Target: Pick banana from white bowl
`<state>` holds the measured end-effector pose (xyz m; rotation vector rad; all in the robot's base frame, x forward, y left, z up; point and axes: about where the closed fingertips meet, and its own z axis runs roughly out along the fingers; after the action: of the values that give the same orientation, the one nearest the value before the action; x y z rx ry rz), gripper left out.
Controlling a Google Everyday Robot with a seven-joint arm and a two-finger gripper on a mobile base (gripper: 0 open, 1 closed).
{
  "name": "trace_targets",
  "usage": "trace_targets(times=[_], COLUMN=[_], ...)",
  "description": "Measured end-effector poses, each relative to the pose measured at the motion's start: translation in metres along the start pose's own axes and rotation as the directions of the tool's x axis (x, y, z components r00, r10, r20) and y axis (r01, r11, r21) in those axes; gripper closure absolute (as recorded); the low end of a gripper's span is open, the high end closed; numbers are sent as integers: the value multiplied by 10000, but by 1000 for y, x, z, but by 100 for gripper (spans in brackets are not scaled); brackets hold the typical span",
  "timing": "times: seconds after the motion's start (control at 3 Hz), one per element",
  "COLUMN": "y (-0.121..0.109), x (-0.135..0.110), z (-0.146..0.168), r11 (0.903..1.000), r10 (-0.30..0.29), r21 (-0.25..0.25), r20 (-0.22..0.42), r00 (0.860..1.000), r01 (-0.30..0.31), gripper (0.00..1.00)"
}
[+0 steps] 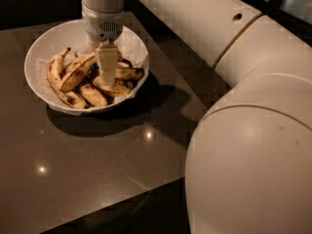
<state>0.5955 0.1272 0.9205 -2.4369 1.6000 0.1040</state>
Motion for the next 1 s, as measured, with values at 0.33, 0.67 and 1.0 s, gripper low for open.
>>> trace_targets(times=[0.33,0.67,1.0], y=[2,0,0], x=[12,11,11], z=[8,5,5], r11=[9999,9999,9999], r10=[163,160,163], r21=[10,34,36], r20=[-151,-137,-136], r00=[9998,9998,9998], r01=[-162,-159,-162], gripper=[45,68,93])
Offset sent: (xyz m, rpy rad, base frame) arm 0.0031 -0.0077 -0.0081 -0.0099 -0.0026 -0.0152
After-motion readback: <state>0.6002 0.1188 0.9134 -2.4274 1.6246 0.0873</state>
